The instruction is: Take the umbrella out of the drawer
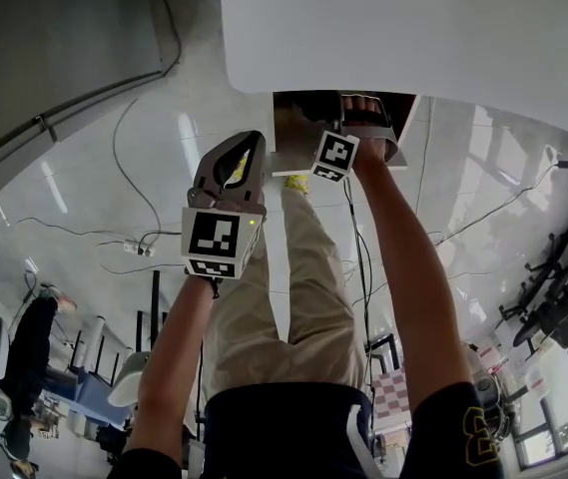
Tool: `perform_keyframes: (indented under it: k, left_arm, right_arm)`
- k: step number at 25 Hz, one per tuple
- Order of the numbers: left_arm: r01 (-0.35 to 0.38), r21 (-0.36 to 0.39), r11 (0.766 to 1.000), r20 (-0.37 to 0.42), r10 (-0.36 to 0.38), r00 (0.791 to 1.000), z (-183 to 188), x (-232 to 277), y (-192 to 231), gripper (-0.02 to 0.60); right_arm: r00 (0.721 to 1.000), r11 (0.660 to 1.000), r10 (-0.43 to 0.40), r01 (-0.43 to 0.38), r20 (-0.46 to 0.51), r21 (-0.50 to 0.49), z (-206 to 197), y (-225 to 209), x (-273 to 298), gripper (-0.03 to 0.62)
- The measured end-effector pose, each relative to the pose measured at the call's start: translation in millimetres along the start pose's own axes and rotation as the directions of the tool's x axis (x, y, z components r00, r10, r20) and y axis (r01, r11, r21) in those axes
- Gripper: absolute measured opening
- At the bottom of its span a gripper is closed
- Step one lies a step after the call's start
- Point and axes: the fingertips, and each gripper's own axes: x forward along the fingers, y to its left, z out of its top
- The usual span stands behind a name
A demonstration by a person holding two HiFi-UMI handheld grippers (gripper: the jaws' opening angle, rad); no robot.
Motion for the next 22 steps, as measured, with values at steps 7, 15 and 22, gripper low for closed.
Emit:
perform_keyframes:
  k: [7, 15, 22]
  left_arm:
    - [0.007, 0.02, 1.0, -0.011, -0.007, 1.0, -2, -2, -2, 0.018]
    - [0.01, 0.027, 1.0, 0.001, -0.01, 1.0, 4, 0, -8, 0.018]
    - [0.021, 0.027, 0.999, -0.003, -0.021, 1.0, -3, 7, -19, 0.018]
  right_arm:
    - [0.997, 0.996, -0.065, 0.063, 0.03, 0.06, 0, -11, -12, 0.293]
    - [0.988, 0.982, -0.118, 0.101, 0.097, 0.163, 3, -19, -43, 0.284]
    - [0.958, 0.962, -0.22, 0.181, 0.186, 0.204, 9, -29, -85, 0.282]
